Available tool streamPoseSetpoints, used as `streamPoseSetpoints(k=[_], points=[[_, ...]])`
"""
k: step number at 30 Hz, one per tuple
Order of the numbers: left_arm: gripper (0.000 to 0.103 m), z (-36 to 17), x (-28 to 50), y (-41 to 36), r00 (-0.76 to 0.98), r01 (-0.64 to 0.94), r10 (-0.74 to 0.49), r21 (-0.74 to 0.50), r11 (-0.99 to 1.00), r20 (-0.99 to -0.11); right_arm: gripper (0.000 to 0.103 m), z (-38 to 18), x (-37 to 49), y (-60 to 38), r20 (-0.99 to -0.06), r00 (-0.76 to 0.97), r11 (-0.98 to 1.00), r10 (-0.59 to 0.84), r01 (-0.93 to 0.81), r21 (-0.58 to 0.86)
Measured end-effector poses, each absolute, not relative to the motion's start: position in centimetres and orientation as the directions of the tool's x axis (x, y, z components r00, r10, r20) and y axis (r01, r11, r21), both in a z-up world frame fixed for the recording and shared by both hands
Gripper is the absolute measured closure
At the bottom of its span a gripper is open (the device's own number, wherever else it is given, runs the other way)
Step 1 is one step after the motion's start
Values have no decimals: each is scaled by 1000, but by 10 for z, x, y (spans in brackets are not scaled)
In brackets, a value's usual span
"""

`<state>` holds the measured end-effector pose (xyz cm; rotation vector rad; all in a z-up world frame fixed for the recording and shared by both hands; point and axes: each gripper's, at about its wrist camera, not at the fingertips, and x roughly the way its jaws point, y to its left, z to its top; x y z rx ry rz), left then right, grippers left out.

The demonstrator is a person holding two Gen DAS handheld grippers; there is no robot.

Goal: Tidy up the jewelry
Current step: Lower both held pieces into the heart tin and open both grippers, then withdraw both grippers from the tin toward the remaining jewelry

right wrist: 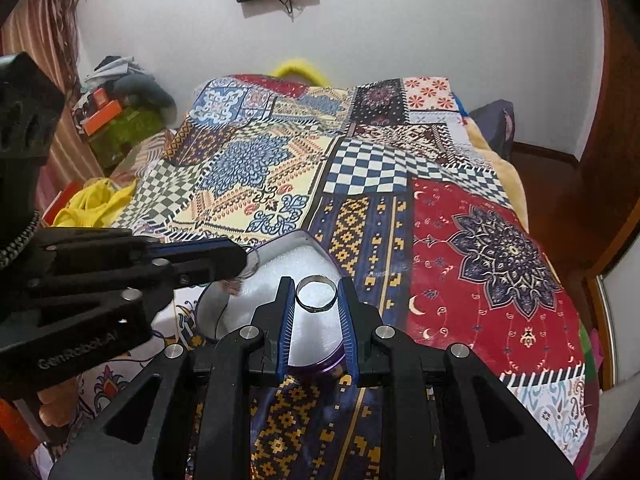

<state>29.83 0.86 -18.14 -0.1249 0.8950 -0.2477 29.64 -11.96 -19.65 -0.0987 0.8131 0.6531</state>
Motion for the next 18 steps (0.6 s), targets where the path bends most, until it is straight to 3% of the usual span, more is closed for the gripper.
streamPoseSetpoints(k=[12,18], points=[[100,-175,295,14,609,153,-273,-228,962,-745,83,-199,294,-117,-721,480,791,500,-592,155],[90,-155,282,18,639,154,-267,-220,963,-721,82,-192,290,-118,-725,488,796,485,-590,135]])
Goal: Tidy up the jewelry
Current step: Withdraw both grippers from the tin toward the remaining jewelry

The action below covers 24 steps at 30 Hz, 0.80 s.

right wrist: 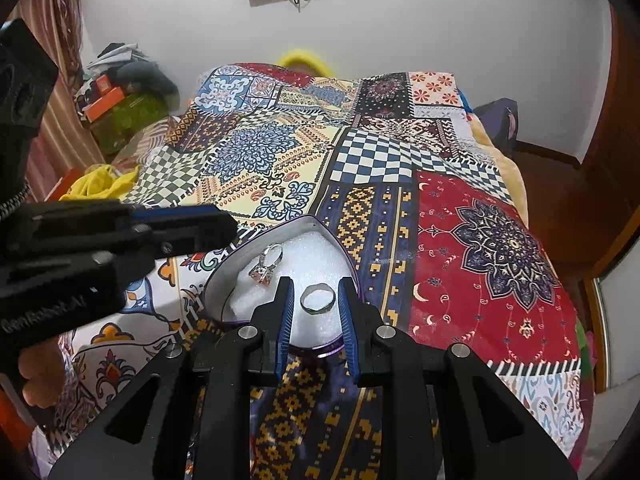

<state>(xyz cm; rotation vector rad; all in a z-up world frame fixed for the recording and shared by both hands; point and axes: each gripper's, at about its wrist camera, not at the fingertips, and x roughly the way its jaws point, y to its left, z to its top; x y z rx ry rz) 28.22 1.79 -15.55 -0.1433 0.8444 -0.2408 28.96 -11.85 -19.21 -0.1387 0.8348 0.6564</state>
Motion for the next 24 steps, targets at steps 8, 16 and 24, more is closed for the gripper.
streamPoseSetpoints(k=[8,16,24], points=[[74,-131,253,22,683,132,-217,-174,976,-698,75,-170,272,-129,-697,530,809,483,-575,124],[63,-120,217,22,696,112,-183,-146,983,-694,65,-149,243,-144,-660,572,822,487,-555,125],[62,-128,187,23,673,99,-159,-124,987,-722,65,-151,215,-155,-660,588,835,467,-540,110]])
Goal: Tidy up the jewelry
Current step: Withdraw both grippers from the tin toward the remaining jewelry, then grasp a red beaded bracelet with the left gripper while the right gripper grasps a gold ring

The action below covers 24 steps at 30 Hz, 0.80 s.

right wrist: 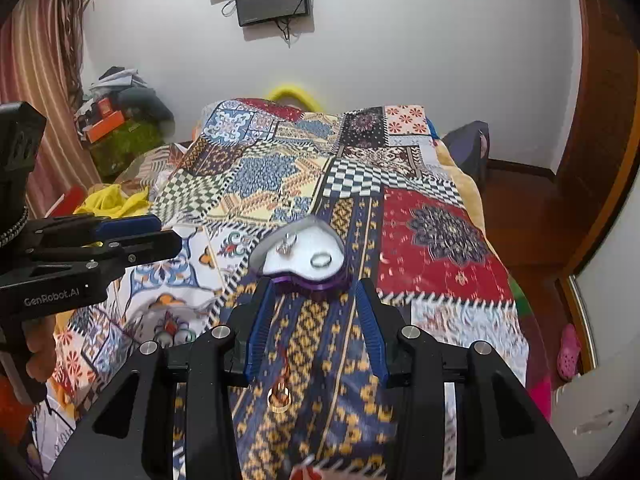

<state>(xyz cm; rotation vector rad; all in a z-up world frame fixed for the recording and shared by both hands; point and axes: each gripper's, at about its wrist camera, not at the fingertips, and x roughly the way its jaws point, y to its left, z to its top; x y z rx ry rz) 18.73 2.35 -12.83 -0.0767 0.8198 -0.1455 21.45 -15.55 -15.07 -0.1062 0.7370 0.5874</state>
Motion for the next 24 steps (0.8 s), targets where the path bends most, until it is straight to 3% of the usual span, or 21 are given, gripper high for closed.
streamPoseSetpoints(k=[15,17,24], points=[[63,-186,168,17,566,113,-147,-100,989,-811,65,-200,188,-167,-742,503,837,443,-528,142],[71,-192,170,17,554,112,-161,-119,987,-817,65,-209,186,-167,-754,484,834,444,-531,151],[87,-206,177,10,529,129,-184,-136,982,-828,65,-222,179,-161,-767,461,822,447,-549,149]])
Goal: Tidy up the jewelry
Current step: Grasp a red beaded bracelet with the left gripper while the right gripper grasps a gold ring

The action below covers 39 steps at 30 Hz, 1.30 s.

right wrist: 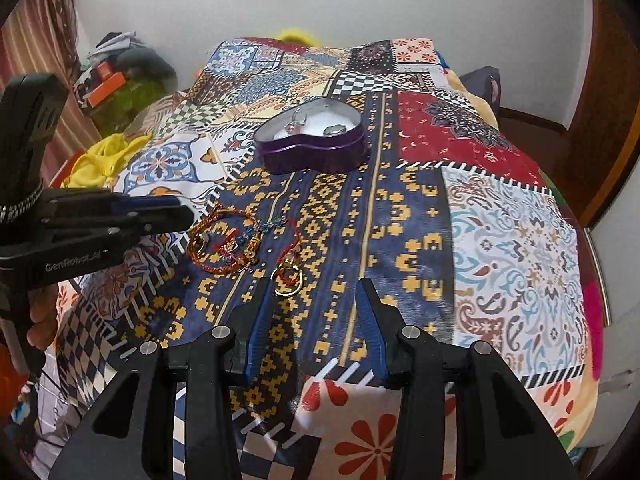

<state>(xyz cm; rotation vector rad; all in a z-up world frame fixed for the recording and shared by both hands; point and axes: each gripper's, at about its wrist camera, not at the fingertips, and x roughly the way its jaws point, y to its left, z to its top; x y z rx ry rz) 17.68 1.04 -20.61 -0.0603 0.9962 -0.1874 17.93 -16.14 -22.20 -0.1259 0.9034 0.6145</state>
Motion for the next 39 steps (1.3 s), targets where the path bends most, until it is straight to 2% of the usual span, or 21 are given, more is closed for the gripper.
streamPoseSetpoints(k=[9,13,16,19,24,30,39], points=[[90,-222,189,13,509,98,-201,-176,980,-837,65,-226,174,-146,-762,459,793,457,-598,116],[97,-226,192,13,504,95,-211,-189,977,-838,65,-230,172,-141,-755,464,780,463,-618,99],[97,-224,194,12,498,101,-217,-192,976,-840,70,-231,173,-139,-752,466,775,467,-625,94],[97,-219,195,13,498,101,-242,-222,970,-832,85,-232,175,-139,-751,464,774,470,-625,98],[97,-193,185,13,556,108,-247,-226,968,-794,85,-231,177,-140,-750,460,780,474,-616,115],[97,-161,171,11,628,124,-210,-170,978,-749,85,-221,177,-146,-740,476,793,475,-596,125],[97,-135,163,21,683,111,-198,-167,980,-703,85,-199,176,-158,-703,540,817,463,-568,101]])
